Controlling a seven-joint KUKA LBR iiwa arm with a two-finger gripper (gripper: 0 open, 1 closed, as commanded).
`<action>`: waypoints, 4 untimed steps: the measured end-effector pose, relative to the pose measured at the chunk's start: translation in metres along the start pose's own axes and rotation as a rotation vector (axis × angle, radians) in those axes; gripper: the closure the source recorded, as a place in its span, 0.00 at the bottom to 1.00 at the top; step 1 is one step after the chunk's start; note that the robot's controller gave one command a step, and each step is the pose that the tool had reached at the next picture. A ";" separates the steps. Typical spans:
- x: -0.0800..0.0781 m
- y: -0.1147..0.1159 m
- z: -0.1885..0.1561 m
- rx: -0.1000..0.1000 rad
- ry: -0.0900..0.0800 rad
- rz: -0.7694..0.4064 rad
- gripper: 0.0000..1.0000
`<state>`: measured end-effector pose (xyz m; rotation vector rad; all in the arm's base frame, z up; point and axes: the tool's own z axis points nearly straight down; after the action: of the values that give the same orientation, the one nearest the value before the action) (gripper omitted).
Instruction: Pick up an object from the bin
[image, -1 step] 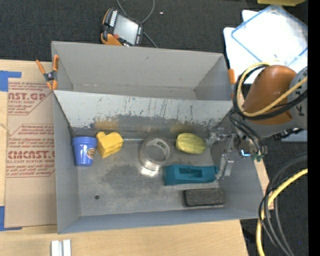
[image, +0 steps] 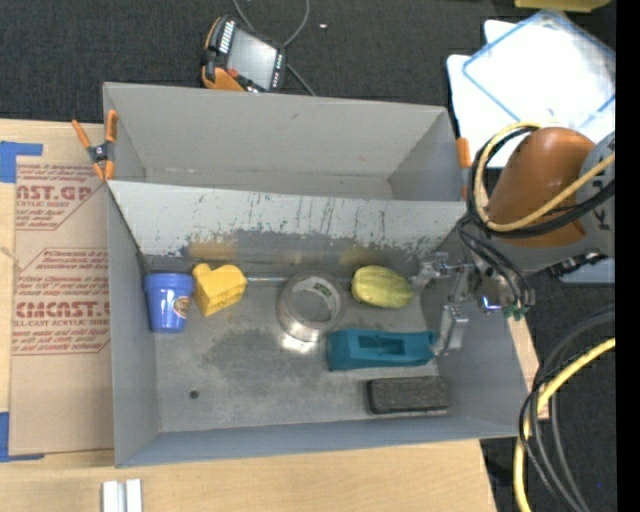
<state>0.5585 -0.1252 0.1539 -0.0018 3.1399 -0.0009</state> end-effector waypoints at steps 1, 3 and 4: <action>0.014 0.028 0.084 -0.001 0.004 -0.081 0.00; 0.022 0.048 0.055 -0.003 0.007 -0.028 0.00; 0.027 0.062 0.084 0.003 -0.011 -0.148 0.00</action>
Offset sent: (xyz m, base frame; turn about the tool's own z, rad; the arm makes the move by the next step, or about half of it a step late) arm -0.0211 0.0304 -0.0228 -0.1479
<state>0.5320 -0.0630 0.0695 -0.2336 3.1198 -0.0059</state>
